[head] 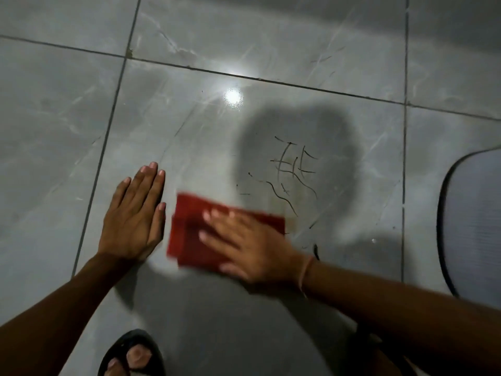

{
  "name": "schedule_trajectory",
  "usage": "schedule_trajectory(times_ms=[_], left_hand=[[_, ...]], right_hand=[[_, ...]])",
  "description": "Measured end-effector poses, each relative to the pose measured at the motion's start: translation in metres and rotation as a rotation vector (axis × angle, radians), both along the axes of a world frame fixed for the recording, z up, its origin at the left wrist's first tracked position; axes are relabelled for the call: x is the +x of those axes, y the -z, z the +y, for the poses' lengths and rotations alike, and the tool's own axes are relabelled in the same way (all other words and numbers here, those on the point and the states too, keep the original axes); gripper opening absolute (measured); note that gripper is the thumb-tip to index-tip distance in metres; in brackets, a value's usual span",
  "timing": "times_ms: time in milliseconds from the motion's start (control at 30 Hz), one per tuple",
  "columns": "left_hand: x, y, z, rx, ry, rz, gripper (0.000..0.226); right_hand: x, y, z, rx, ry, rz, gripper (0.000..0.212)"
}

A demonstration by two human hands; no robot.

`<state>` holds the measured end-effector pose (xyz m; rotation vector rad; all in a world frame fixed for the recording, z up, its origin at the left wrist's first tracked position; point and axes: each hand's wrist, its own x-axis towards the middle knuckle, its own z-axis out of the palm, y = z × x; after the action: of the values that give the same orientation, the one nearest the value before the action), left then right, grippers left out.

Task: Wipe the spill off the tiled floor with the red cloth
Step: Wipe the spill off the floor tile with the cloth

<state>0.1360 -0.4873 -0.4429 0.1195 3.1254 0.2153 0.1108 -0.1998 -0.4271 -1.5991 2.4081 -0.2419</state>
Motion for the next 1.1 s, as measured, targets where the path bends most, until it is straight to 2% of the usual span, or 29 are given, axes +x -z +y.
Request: schedule_trajectory(times_ms=[100, 167, 267, 367, 467, 533, 633, 733, 767, 833, 933, 1033, 1100], left_hand=[[0.000, 0.000, -0.001, 0.022, 0.003, 0.013, 0.061], [-0.001, 0.000, 0.000, 0.026, 0.009, 0.021, 0.061], [-0.001, 0.002, -0.002, 0.013, 0.015, 0.030, 0.061], [-0.001, 0.002, -0.001, 0.008, 0.017, 0.030, 0.061], [-0.002, 0.003, -0.001, 0.015, 0.003, 0.027, 0.061], [-0.003, 0.003, -0.001, 0.027, 0.004, 0.018, 0.062], [-0.001, 0.005, -0.003, 0.056, -0.031, 0.013, 0.062], [0.001, 0.006, -0.004, 0.084, -0.090, 0.023, 0.062], [0.001, 0.007, -0.005, 0.085, -0.090, 0.030, 0.062], [0.002, 0.008, -0.006, 0.082, -0.083, 0.043, 0.061], [0.001, 0.011, -0.007, 0.084, -0.076, 0.047, 0.061], [0.000, 0.008, -0.005, 0.083, -0.075, 0.050, 0.061], [0.001, 0.004, -0.003, 0.081, -0.082, 0.047, 0.061]], right_hand=[[0.082, -0.002, 0.079, 0.084, -0.207, -0.049, 0.066], [0.068, -0.003, 0.111, 0.083, -0.151, -0.003, 0.065], [-0.038, -0.004, 0.122, 0.076, 0.217, 0.184, 0.064], [-0.175, -0.015, 0.118, 0.143, 0.705, 0.141, 0.069], [-0.224, -0.010, 0.074, 0.123, 0.820, 0.179, 0.065], [-0.200, -0.006, 0.029, 0.040, 0.707, 0.163, 0.065], [-0.099, 0.007, -0.004, -0.040, 0.304, 0.097, 0.065], [0.031, 0.005, 0.029, -0.034, -0.148, -0.064, 0.063], [0.055, 0.003, 0.052, -0.016, -0.247, -0.108, 0.064], [0.054, 0.000, 0.101, 0.028, -0.319, -0.095, 0.069], [-0.028, -0.006, 0.151, 0.121, -0.137, 0.017, 0.075], [-0.139, -0.014, 0.150, 0.110, 0.322, 0.035, 0.065], [-0.191, -0.016, 0.116, 0.127, 0.534, 0.060, 0.065]])
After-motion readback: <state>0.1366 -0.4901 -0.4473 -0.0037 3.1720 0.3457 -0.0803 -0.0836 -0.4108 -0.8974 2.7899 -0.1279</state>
